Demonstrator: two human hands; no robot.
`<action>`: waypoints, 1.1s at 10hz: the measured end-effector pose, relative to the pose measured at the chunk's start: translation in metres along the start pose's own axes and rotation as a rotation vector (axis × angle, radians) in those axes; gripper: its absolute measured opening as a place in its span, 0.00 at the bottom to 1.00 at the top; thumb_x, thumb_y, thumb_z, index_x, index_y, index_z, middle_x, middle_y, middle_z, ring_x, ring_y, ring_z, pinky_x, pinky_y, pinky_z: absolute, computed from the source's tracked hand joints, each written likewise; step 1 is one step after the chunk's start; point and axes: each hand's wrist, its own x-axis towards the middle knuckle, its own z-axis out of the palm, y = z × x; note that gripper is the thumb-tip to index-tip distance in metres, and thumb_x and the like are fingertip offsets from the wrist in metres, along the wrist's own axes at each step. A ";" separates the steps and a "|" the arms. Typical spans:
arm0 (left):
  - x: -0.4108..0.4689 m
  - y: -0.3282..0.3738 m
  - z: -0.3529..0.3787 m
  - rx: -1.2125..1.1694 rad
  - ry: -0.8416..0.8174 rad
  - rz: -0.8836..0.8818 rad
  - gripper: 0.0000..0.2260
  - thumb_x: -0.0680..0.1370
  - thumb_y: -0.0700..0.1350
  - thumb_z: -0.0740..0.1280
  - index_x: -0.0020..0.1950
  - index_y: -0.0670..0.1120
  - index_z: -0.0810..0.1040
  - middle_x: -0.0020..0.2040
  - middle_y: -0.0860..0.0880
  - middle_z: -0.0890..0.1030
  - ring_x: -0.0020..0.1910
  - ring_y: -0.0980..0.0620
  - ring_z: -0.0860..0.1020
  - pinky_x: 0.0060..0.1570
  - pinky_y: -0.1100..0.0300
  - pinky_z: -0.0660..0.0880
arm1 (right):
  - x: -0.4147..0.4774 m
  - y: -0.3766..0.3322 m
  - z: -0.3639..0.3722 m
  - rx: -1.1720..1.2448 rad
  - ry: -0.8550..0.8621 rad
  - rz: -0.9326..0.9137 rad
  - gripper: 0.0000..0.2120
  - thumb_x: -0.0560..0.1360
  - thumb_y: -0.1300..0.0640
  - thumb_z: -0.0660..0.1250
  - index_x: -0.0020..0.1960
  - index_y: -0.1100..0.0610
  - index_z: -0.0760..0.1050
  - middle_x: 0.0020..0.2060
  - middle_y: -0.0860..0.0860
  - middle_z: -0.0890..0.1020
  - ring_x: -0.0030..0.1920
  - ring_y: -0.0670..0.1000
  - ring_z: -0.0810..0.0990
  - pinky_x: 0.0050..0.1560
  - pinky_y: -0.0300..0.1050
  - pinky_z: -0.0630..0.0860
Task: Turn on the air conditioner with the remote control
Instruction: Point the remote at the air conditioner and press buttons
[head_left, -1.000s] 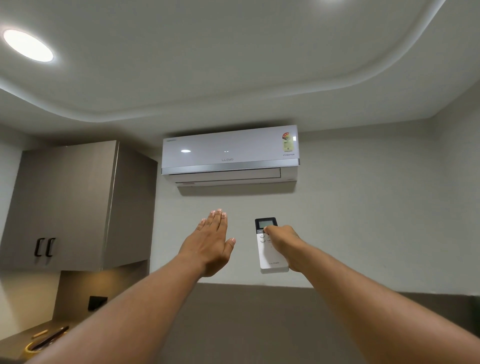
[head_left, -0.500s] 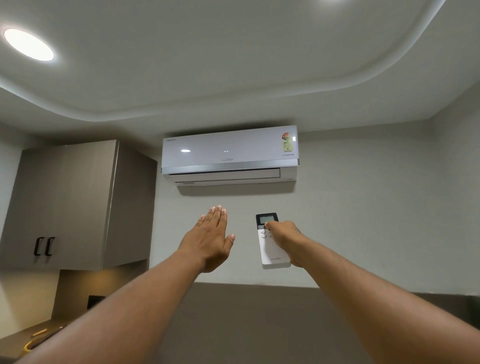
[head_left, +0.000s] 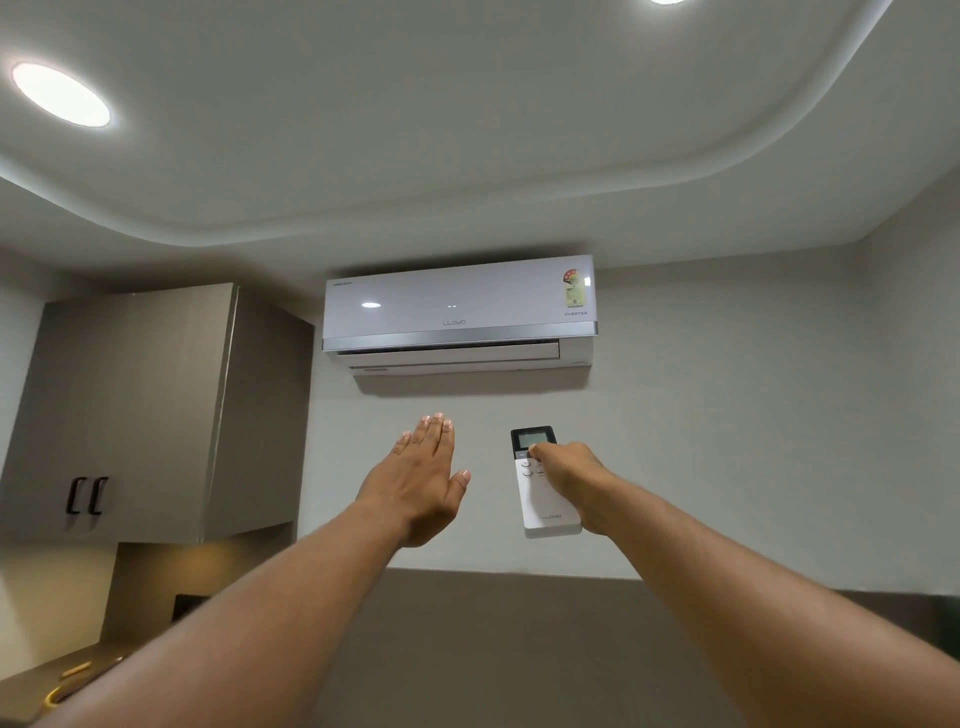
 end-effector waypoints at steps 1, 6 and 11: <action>0.000 0.000 0.001 0.002 -0.005 -0.002 0.31 0.82 0.57 0.44 0.79 0.43 0.39 0.80 0.45 0.40 0.78 0.50 0.41 0.76 0.53 0.42 | 0.003 0.003 -0.002 0.019 -0.003 0.020 0.05 0.76 0.57 0.61 0.44 0.57 0.75 0.37 0.55 0.80 0.39 0.59 0.80 0.41 0.47 0.75; -0.001 0.006 0.010 0.010 -0.022 0.008 0.31 0.82 0.58 0.44 0.79 0.44 0.39 0.80 0.45 0.40 0.78 0.49 0.41 0.75 0.54 0.42 | 0.007 0.023 -0.010 0.184 -0.155 0.141 0.07 0.77 0.61 0.58 0.53 0.61 0.70 0.33 0.63 0.85 0.32 0.62 0.86 0.38 0.55 0.84; 0.005 0.008 0.011 0.019 -0.009 0.013 0.31 0.82 0.57 0.44 0.79 0.43 0.39 0.80 0.45 0.40 0.78 0.50 0.41 0.74 0.55 0.40 | 0.010 0.022 -0.013 0.194 -0.151 0.066 0.07 0.73 0.65 0.57 0.51 0.62 0.67 0.40 0.66 0.83 0.33 0.64 0.86 0.40 0.55 0.82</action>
